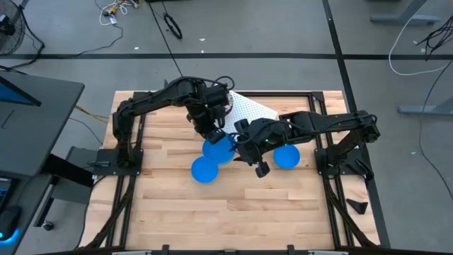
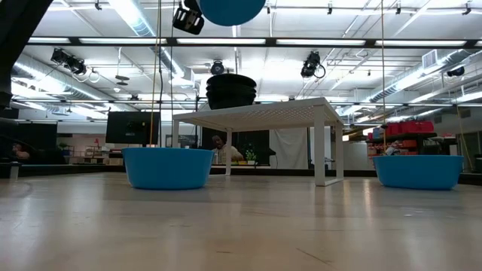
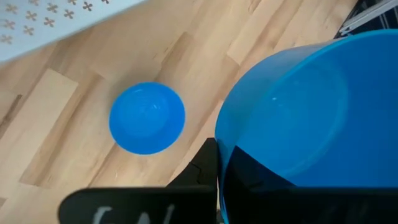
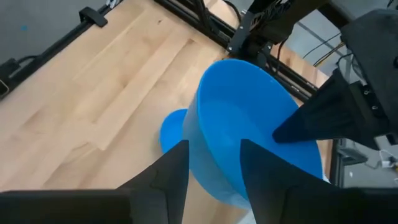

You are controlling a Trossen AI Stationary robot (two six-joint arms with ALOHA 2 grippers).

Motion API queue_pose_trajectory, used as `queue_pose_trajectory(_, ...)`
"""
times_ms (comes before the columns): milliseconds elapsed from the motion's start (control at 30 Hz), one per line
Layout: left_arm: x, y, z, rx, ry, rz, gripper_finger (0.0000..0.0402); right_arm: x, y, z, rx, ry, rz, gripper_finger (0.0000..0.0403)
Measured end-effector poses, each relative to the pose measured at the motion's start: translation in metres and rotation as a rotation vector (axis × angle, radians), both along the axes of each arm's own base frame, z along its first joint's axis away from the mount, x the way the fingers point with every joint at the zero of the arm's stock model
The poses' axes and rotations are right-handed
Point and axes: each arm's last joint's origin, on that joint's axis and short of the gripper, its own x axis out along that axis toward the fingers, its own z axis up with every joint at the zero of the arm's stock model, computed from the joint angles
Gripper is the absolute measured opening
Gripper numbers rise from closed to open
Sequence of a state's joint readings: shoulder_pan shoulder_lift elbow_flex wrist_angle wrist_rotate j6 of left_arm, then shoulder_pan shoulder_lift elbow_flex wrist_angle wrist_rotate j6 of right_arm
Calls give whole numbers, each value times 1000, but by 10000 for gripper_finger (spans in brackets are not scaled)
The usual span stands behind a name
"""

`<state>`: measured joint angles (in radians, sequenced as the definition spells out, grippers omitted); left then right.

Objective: Pick & Place Mini bowls
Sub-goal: Put the bottom blue bowl on the shelf

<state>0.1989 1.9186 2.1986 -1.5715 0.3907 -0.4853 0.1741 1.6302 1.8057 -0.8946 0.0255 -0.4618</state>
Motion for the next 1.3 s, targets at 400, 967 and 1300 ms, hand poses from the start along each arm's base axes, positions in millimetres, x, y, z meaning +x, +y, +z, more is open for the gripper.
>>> queue_pose_trajectory(400,0,0,0,-4,-11,-26,4,-1,0,-1,-55,11,42,126)
queue_pose_trajectory(967,4,-16,-22,-9,71,-91,4,3,14,-23,-43,50,91,95)
queue_pose_trajectory(1300,4,-17,-30,-69,113,-56,4,6,13,-27,-18,35,88,96)
